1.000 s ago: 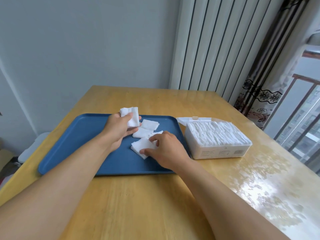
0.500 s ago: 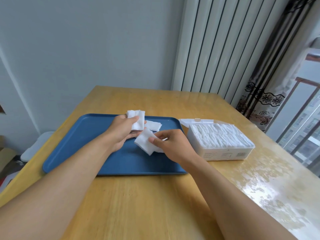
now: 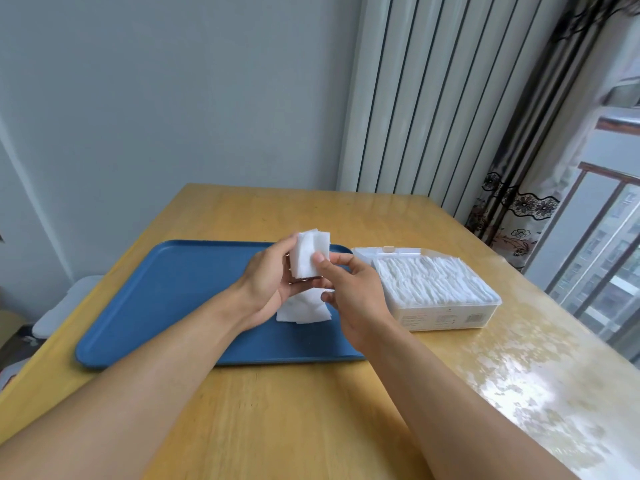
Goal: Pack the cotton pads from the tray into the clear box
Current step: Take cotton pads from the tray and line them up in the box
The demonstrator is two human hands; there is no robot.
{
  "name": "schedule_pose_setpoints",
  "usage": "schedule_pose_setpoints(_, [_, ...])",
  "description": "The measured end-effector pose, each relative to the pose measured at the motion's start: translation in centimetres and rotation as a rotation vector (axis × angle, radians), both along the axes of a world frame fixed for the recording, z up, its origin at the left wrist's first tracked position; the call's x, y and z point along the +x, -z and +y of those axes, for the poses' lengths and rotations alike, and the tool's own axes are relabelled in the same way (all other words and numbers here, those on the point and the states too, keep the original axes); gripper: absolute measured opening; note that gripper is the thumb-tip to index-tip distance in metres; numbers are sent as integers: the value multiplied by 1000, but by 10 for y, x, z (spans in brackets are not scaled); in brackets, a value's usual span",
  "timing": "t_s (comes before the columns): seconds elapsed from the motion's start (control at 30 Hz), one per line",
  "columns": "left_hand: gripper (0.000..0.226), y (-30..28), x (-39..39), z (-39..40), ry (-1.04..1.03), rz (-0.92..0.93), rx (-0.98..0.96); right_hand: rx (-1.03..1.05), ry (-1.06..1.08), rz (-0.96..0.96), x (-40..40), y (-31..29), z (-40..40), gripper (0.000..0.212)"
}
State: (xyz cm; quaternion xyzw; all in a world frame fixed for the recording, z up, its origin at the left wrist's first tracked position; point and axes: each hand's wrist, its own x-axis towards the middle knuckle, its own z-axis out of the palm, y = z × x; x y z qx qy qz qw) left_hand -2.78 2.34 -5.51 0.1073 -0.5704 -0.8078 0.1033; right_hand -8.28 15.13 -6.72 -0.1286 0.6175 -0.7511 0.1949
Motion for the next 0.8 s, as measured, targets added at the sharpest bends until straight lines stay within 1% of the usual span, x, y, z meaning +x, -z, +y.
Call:
schedule_pose_setpoints(0.07, [62, -1, -1, 3, 23, 0, 23, 2, 12, -6, 0, -1, 1, 20])
schedule_pose_setpoints(0.1, [62, -1, 0, 5, 12, -2, -4, 0, 13, -12, 1, -1, 1, 22])
schedule_pose_setpoints(0.2, [39, 3, -1, 11, -85, 4, -77, -4, 44, -19, 2, -1, 1, 29])
schedule_pose_setpoints(0.27, [34, 2, -1, 13, -114, 19, -51, 20, 60, -27, 1, -3, 2, 37])
schedule_pose_setpoints(0.33, [32, -3, 2, 15, -122, 39, -24, 53, -1, -21, 2, -6, 2, 43])
schedule_pose_setpoints(0.4, [31, -8, 4, 17, -129, 61, -25, 22, -51, -3, 3, -11, 5, 41])
schedule_pose_setpoints(0.5, [23, -11, 4, 20, -217, 89, -88, -46, -20, 34, 1, -25, 9, 32])
schedule_pose_setpoints(0.6, [18, -22, -8, 26, -289, 81, -133, -44, -19, 19, -9, -44, 20, 35])
schedule_pose_setpoints(0.7, [20, -37, -26, 43, -226, 101, -217, -71, -59, 17, -25, -64, 43, 38])
schedule_pose_setpoints(0.73, [21, -42, -34, 52, -187, 116, -261, -80, -40, 38, -33, -71, 55, 35])
schedule_pose_setpoints(0.8, [22, -49, -54, 77, -95, 145, -386, -94, 71, 83, -58, -83, 90, 28])
